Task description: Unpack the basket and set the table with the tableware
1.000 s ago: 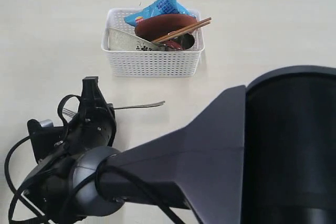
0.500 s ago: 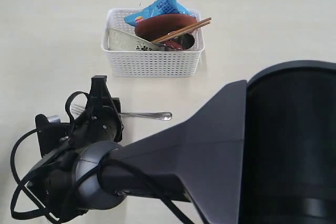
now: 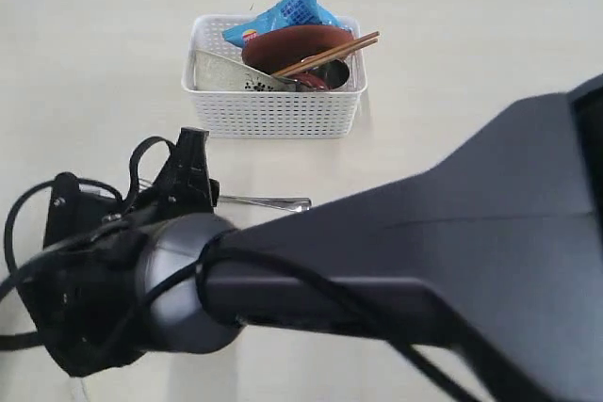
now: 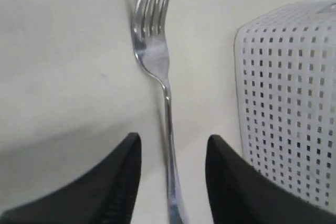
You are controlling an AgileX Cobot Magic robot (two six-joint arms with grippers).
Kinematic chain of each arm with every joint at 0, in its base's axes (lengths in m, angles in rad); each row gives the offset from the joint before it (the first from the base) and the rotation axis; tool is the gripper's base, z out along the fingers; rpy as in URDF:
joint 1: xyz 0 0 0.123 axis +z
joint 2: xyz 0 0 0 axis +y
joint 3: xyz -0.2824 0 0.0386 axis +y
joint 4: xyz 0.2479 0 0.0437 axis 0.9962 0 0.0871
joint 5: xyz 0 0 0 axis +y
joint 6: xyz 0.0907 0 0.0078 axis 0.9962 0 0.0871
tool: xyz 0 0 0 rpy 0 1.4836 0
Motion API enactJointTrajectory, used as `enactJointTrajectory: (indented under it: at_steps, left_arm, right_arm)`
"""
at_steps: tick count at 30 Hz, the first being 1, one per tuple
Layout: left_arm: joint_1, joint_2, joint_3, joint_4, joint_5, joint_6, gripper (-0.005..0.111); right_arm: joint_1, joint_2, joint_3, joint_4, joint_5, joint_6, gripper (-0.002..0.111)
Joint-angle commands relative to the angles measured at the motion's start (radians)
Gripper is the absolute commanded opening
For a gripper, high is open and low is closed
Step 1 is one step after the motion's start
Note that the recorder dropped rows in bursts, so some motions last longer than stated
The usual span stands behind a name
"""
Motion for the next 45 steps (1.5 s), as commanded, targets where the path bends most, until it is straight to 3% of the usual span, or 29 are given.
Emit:
enactJointTrajectory:
  at_steps: [1, 7, 10, 12, 16, 17, 27, 30, 42, 44, 45]
  left_arm:
    - [-0.005, -0.004, 0.002, 0.003, -0.011, -0.001, 0.000]
    - [-0.005, -0.004, 0.002, 0.003, -0.011, -0.001, 0.000]
    - [-0.005, -0.004, 0.002, 0.003, -0.011, -0.001, 0.000]
    - [-0.005, -0.004, 0.002, 0.003, -0.011, -0.001, 0.000]
    - [-0.005, -0.004, 0.002, 0.003, -0.011, -0.001, 0.000]
    - [-0.005, -0.004, 0.002, 0.003, -0.011, -0.001, 0.000]
    - [-0.005, -0.004, 0.002, 0.003, -0.011, -0.001, 0.000]
    - [-0.005, -0.004, 0.002, 0.003, -0.011, -0.001, 0.000]
    - [-0.005, -0.004, 0.002, 0.003, -0.011, -0.001, 0.000]
    - [-0.005, -0.004, 0.002, 0.003, -0.011, -0.001, 0.000]
    - [-0.005, -0.004, 0.002, 0.003, -0.011, -0.001, 0.000]
  right_arm:
    - [-0.076, -0.109, -0.017, 0.280, -0.119, -0.091, 0.026]
    - [-0.291, -0.153, -0.103, 1.014, -0.112, -0.599, 0.021]
    - [-0.367, -0.140, -0.136, 1.170, -0.046, -0.733, 0.021]
    - [-0.395, -0.134, -0.140, 1.173, -0.037, -0.757, 0.027]
    - [-0.412, -0.123, -0.140, 1.133, -0.033, -0.809, 0.053]
    - [-0.409, -0.116, -0.140, 1.129, -0.033, -0.816, 0.055]
    - [-0.409, 0.062, -0.341, 1.029, 0.045, -0.887, 0.054]
    - [-0.398, 0.099, -0.342, 1.027, 0.068, -1.015, 0.054]
    - [-0.396, 0.129, -0.343, 0.964, -0.005, -1.030, 0.054]
    - [-0.396, 0.133, -0.343, 0.964, -0.010, -1.030, 0.050]
    - [-0.396, 0.133, -0.343, 0.964, -0.012, -1.030, 0.042]
